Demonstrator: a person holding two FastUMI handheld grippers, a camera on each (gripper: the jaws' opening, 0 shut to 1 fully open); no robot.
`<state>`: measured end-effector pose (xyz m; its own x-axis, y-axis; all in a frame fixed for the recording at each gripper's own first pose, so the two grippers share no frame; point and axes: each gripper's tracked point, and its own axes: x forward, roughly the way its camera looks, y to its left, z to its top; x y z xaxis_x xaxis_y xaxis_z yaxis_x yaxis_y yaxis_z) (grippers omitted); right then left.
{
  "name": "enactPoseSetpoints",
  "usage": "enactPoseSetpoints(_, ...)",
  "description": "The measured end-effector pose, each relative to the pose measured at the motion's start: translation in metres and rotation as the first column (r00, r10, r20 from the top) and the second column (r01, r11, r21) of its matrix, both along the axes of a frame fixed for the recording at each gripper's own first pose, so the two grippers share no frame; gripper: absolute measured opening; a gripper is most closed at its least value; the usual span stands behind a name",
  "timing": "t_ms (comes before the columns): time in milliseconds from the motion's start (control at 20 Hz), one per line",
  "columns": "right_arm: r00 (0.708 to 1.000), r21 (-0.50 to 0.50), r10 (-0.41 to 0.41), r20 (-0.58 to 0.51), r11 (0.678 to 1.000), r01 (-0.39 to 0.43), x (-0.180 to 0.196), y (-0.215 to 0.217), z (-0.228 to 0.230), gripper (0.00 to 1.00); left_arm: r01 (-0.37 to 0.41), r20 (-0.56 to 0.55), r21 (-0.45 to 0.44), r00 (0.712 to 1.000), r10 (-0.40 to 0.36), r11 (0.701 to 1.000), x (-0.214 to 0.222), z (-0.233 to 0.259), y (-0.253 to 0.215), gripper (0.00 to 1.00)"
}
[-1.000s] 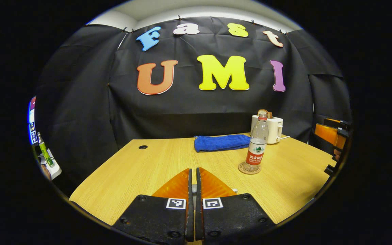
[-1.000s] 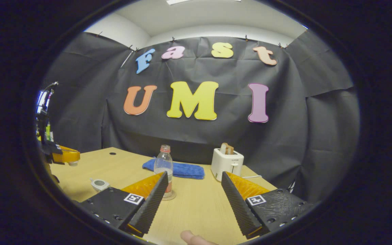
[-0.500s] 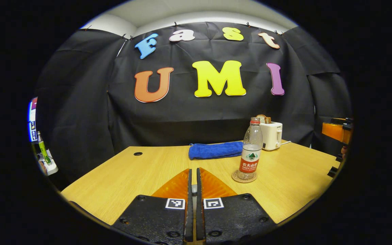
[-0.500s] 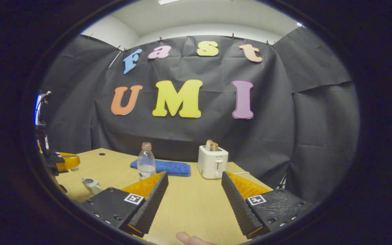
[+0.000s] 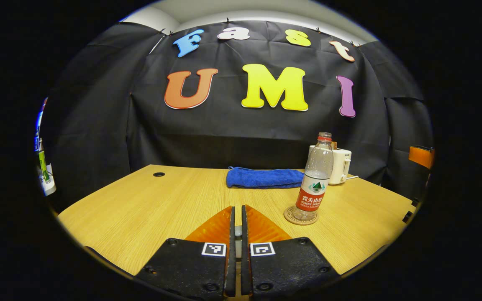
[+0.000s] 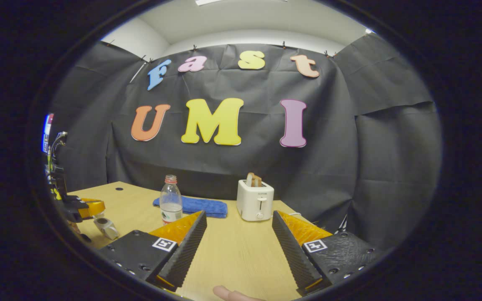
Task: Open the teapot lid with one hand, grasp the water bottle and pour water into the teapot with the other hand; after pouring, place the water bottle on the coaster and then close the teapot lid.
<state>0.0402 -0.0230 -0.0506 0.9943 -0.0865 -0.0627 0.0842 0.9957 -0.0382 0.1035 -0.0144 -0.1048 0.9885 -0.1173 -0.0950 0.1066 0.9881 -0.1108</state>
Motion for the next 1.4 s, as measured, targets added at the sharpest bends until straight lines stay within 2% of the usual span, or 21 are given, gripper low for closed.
enactPoseSetpoints(100,1.000,0.033,0.004,-0.013,0.999,-0.003,0.001,-0.001,-0.003,0.94,-0.009,-0.003,0.015,1.000,0.009,1.000,0.001,-0.006,0.002,0.07)
enactPoseSetpoints(150,1.000,0.039,-0.005,-0.018,0.999,0.006,0.002,-0.006,-0.005,0.96,-0.017,0.000,0.018,1.000,0.017,1.000,0.000,-0.008,0.004,0.07)
enactPoseSetpoints(300,0.999,0.044,-0.012,-0.036,0.999,0.013,0.005,-0.006,-0.011,0.94,0.003,-0.007,0.019,1.000,-0.002,1.000,0.001,-0.012,0.002,0.07)
enactPoseSetpoints(450,0.999,0.014,-0.026,-0.047,1.000,0.026,0.008,-0.008,-0.016,0.96,0.011,-0.010,0.026,1.000,-0.010,1.000,0.000,-0.013,0.001,0.08)
enactPoseSetpoints(500,0.999,0.010,-0.025,-0.049,1.000,0.026,0.008,-0.007,-0.017,0.94,0.010,-0.008,0.028,1.000,-0.009,1.000,0.000,-0.012,0.001,0.08)
enactPoseSetpoints(1350,0.998,-0.007,0.003,-0.058,1.000,-0.004,0.007,0.004,-0.020,0.96,0.012,-0.026,0.043,1.000,-0.011,0.999,0.001,-0.016,0.000,0.10)
enactPoseSetpoints(1400,0.998,-0.008,0.005,-0.057,1.000,-0.005,0.006,0.005,-0.019,0.94,0.013,-0.026,0.043,1.000,-0.011,0.999,0.001,-0.016,-0.001,0.10)
